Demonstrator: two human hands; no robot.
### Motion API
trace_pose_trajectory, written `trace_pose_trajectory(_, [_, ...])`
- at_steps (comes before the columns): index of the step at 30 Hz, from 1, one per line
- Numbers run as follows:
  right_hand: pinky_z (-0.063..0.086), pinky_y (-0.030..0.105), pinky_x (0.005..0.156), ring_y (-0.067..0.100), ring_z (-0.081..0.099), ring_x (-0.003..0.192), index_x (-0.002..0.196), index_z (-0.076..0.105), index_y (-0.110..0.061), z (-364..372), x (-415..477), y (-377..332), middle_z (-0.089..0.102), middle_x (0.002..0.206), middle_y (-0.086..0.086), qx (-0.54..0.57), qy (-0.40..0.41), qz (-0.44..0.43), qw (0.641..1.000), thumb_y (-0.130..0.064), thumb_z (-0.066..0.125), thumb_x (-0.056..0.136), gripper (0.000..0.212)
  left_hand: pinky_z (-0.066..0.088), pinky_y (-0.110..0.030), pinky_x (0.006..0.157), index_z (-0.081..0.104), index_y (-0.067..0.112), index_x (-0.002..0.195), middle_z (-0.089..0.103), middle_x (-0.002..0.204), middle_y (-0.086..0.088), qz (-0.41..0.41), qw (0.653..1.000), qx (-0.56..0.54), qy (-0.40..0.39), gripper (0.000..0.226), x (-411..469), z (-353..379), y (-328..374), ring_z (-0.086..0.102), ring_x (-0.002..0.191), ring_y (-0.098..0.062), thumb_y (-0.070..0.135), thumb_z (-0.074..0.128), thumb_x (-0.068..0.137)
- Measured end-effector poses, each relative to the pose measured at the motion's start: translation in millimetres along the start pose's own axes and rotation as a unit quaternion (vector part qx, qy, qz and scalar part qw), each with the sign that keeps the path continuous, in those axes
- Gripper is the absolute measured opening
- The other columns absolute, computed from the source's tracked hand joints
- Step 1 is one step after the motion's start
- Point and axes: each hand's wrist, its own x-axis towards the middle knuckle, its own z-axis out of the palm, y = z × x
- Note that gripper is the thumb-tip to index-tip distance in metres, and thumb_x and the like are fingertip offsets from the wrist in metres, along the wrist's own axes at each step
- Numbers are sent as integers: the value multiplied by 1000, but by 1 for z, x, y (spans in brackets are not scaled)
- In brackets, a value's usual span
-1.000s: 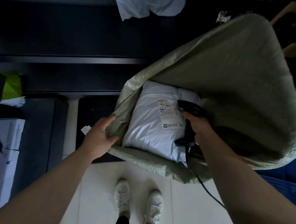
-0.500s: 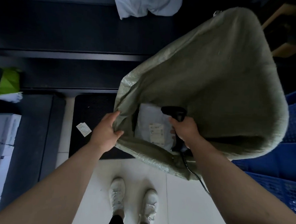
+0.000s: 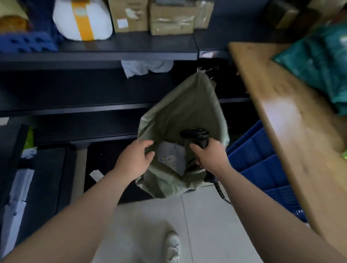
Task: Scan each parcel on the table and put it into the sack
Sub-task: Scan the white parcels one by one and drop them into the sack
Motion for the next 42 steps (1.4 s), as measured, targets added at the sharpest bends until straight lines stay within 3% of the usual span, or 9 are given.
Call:
trace_pose_trajectory(5, [59,44,68,24,68,69,95,59,-11,-88,-95,-14,69,82,9,-4,73,-11,997,-38,67,87,30,46,-33,98,59,17,129,58,129,0,135,987,87,15,36,-57,-28,94,56,114,-18,28,54,96])
trace_pose_trajectory(8, [55,31,55,12,63,53,90,58,-16,-148,-148,-10,67,69,4,-16,110,-20,994,-38,64,89,23,48,-36,94,59,19,129,58,127,3,208,967,144,18,36,-85,-31,155,56,113,-18,32,52,96])
trace_pose_trajectory(10, [52,27,52,11,63,53,88,58,-19,-189,-179,-1,67,67,2,-46,143,-15,989,-42,63,88,23,48,-37,94,58,21,128,58,127,3,249,954,169,15,36,-101,-26,199,55,112,-19,34,51,96])
trace_pose_trajectory(13, [56,37,64,22,67,67,91,59,-16,-246,-214,22,69,75,8,-53,184,-5,981,-41,64,87,25,49,-38,92,59,19,129,59,127,1,308,935,178,13,37,-119,-9,264,56,111,-20,34,50,96])
trace_pose_trajectory(16, [58,40,65,22,68,65,92,58,-14,-303,-238,56,69,74,8,-51,212,11,976,-39,64,86,26,50,-37,89,61,20,125,60,123,3,345,922,173,11,34,-130,19,328,57,108,-18,34,51,95])
trace_pose_trajectory(18, [58,44,67,24,69,66,91,58,-12,-342,-249,83,69,72,10,-54,224,18,973,-39,65,86,28,50,-35,86,60,22,126,61,120,2,362,916,174,12,34,-135,45,372,58,106,-18,34,51,95])
trace_pose_trajectory(29, [55,32,54,12,67,54,90,58,-16,-569,-253,230,68,74,4,-65,267,32,961,-39,65,85,25,48,-36,89,63,24,123,63,122,1,377,915,145,18,35,-140,206,582,58,112,-22,38,56,92])
trace_pose_trajectory(33, [52,24,48,4,64,46,83,55,-25,-630,-226,272,67,70,-3,-30,284,33,958,-38,65,85,17,45,-32,83,62,27,123,63,122,4,382,911,153,26,34,-119,250,639,57,112,-20,41,54,93])
trace_pose_trajectory(42, [55,28,53,5,64,48,89,59,-21,-765,-123,334,70,75,2,-14,297,46,954,-36,64,87,16,45,-32,84,62,24,123,65,119,1,391,910,135,17,35,-19,339,767,59,111,-20,39,55,92])
